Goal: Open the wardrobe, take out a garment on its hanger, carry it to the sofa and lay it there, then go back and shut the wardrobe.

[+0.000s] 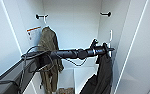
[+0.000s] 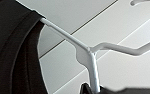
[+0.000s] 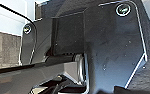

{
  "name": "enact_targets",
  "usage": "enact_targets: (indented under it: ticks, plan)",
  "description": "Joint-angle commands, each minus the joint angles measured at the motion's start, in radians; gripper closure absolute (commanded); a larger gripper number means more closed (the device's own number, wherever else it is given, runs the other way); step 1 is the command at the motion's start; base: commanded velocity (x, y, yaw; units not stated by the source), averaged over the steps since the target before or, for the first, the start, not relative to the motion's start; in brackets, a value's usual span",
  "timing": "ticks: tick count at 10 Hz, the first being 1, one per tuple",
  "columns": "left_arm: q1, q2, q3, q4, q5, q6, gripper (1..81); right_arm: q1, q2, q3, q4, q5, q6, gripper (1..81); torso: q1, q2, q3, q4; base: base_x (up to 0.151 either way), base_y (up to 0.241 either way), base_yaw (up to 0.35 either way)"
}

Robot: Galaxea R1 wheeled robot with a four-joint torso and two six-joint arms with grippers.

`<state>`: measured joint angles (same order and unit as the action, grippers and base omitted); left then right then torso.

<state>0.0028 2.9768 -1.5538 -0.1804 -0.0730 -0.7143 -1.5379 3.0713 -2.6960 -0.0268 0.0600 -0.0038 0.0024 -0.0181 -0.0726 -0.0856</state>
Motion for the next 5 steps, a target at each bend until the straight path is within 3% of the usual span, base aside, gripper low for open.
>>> enact_targets:
  ticks: [1, 5]
  plan:
    - [-0.172, -0.04, 0.049, 0.024, -0.063, 0.005, 81.1, 0.04, 0.002, 0.007, 0.007, -0.054, -0.004, 1.0, 0.0, 0.0, 0.0, 0.0, -0.131, 0.0, 0.0]
    - [-0.132, -0.1, 0.124, 0.064, -0.123, 0.007, 81.1, 0.04, 0.002, 0.007, 0.008, -0.052, -0.004, 1.0, 0.0, 0.0, 0.0, 0.0, -0.131, 0.0, 0.0]
